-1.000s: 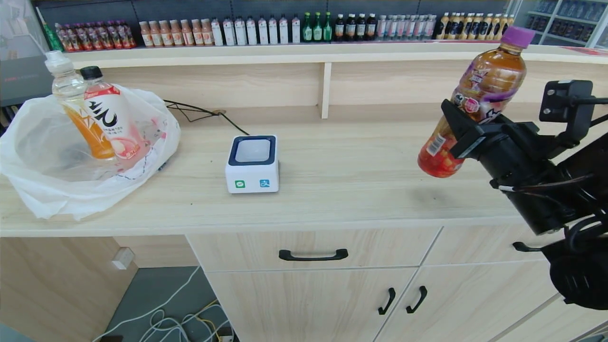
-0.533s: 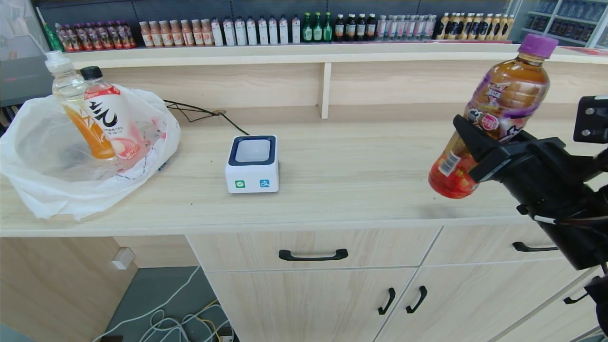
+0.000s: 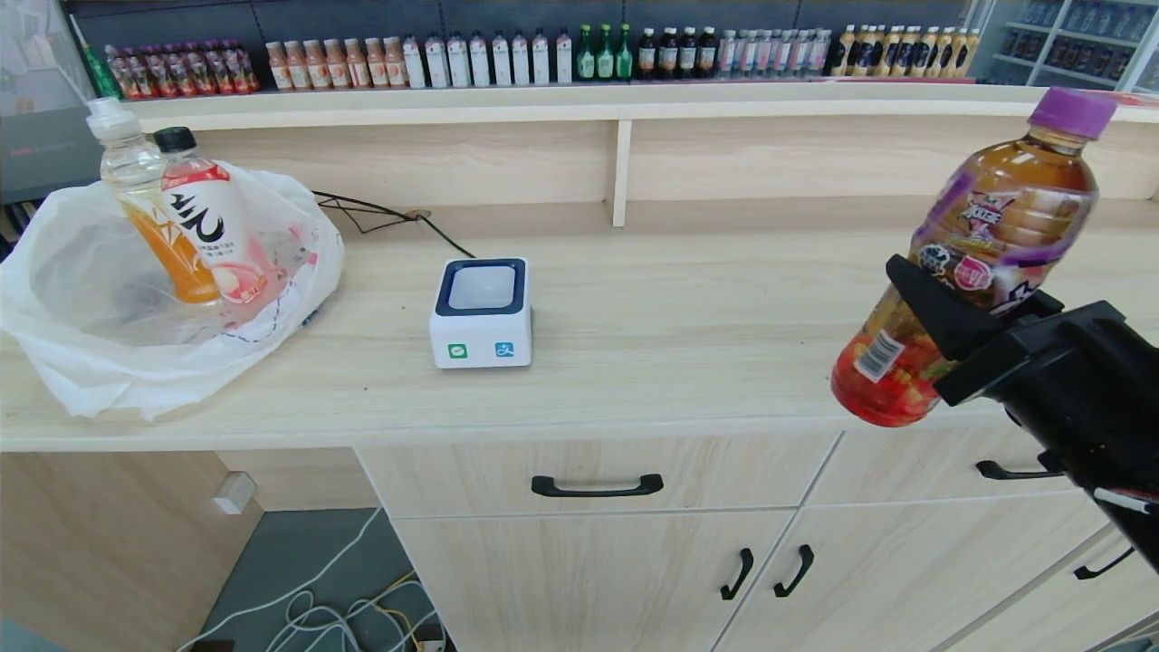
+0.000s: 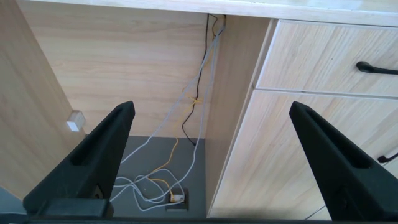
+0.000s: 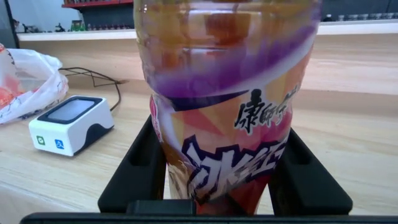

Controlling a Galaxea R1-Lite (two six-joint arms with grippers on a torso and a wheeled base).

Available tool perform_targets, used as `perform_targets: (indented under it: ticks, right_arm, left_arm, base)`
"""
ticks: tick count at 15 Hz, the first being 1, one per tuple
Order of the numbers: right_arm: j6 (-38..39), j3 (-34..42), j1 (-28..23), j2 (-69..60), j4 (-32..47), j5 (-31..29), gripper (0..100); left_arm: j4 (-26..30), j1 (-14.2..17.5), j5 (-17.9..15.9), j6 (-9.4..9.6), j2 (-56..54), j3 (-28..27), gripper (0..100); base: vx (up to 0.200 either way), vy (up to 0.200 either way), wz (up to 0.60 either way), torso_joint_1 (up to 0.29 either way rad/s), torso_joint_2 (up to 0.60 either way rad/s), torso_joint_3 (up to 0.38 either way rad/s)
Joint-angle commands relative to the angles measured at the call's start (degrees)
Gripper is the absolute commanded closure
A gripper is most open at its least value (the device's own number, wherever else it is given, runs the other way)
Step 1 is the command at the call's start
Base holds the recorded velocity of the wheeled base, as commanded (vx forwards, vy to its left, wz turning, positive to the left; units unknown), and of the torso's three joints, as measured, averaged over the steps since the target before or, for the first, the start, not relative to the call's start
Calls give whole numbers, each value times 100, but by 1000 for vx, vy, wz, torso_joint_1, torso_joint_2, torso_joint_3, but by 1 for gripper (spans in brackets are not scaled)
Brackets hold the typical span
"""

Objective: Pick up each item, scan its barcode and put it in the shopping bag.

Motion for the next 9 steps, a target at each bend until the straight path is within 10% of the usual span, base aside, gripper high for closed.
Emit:
perform_targets:
  ticks: [1,9]
  right_arm:
    - [40,50,24,70,-6,-4,100]
    - [1350,147,1896,132,-6,259,100]
  left_arm:
    - [0,-6,0,0,-2,0,0]
    - [0,2,0,0,-2,0,0]
  base:
    - [0,0,0,0,0,0]
    - [0,0,0,0,0,0]
